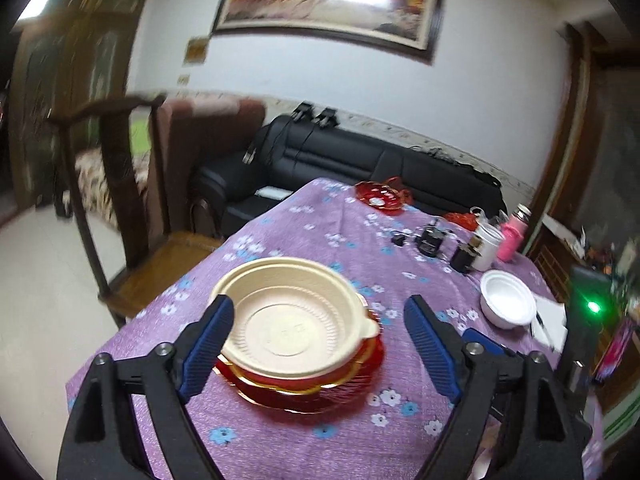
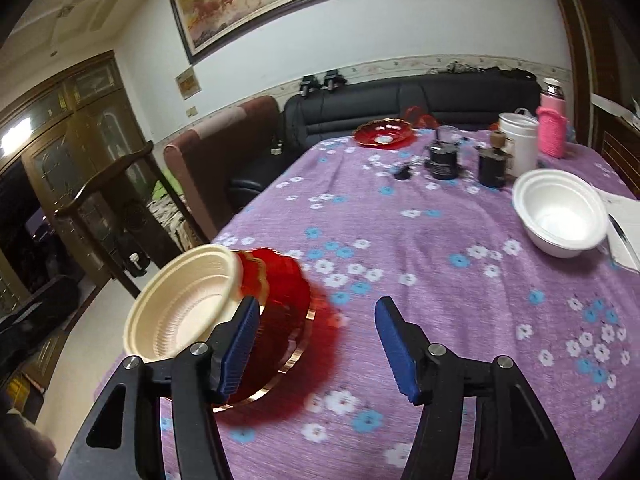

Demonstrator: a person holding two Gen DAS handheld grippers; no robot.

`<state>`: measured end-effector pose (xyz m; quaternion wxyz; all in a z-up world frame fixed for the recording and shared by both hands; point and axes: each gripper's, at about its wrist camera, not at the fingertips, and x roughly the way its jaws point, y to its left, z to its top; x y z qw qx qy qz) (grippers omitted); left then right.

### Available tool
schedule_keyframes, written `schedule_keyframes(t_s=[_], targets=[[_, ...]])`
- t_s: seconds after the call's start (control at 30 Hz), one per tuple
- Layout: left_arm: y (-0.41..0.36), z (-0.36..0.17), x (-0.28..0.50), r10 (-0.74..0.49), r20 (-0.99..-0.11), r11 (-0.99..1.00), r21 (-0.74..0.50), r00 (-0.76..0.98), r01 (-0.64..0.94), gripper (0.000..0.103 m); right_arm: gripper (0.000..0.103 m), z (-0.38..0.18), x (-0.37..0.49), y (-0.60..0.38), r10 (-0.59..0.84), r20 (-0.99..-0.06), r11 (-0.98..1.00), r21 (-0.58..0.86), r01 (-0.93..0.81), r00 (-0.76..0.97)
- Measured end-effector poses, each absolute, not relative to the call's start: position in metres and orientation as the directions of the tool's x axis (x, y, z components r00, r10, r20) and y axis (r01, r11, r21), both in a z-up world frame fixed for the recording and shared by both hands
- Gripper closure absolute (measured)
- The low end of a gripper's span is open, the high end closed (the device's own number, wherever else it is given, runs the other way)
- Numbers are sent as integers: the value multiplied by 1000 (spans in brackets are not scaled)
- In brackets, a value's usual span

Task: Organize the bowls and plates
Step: 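Move the right tool to the rim of the large white paper bowl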

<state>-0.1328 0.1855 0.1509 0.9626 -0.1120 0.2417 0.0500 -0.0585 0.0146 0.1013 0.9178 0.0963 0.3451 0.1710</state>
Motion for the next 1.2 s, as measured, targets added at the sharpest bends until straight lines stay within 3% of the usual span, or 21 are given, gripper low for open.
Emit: schedule_keyframes(t_s=[0.73,1.2], targets=[[55,140,-107,-108,-559,994,-67,822,84,14,37,84,-49,-123,259,-616,938,343,-44,744],[1,127,-60,-192,-623,980,-78,759,184,14,36,75,-22,-162,200,-638,938,345,43,743]])
